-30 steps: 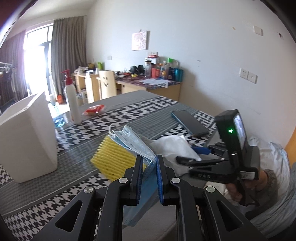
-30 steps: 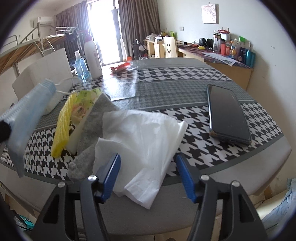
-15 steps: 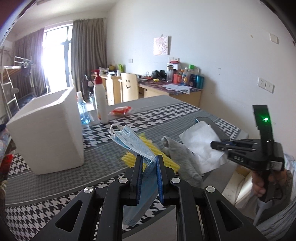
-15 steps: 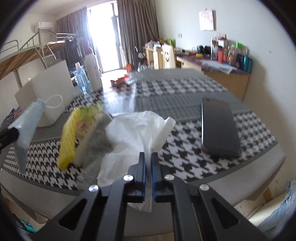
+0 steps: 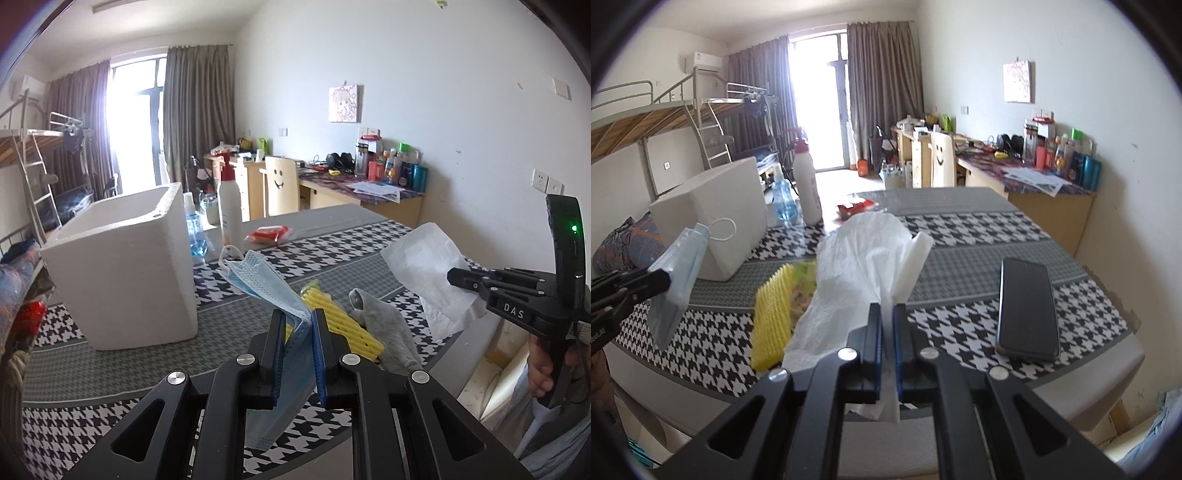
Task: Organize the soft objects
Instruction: 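Lift the blue mask with the left tool while the right tool lifts the white bag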
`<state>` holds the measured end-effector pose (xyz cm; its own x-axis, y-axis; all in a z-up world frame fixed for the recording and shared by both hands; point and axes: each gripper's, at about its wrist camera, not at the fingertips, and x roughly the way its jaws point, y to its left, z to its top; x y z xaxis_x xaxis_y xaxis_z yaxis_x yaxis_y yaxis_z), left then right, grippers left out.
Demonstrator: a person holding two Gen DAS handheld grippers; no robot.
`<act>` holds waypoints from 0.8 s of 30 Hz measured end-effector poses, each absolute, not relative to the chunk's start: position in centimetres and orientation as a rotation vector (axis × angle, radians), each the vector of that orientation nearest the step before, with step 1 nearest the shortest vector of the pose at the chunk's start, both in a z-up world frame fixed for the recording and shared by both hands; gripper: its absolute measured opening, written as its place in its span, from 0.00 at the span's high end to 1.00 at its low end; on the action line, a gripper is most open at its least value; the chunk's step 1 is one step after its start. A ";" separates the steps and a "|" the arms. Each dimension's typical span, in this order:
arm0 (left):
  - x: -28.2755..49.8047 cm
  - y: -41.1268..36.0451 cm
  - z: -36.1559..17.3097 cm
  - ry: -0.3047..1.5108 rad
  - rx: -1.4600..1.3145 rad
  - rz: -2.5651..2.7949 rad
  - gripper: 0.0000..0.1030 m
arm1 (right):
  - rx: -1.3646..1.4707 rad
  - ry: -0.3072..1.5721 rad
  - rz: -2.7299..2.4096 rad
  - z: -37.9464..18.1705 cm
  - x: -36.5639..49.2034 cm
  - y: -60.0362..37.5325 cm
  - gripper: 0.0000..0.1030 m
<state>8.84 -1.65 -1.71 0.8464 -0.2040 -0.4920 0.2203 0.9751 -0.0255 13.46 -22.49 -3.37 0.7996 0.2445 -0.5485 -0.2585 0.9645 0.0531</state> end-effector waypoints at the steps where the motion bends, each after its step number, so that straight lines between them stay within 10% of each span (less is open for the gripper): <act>1: 8.9 -1.5 -1.5 0.512 0.031 -0.220 0.85 | -0.026 0.580 0.275 -3.2 13.5 -22.3 0.92; 24: 10.4 -1.2 0.4 0.465 0.025 -0.185 0.85 | -0.021 0.508 0.379 -0.8 14.3 -19.5 0.92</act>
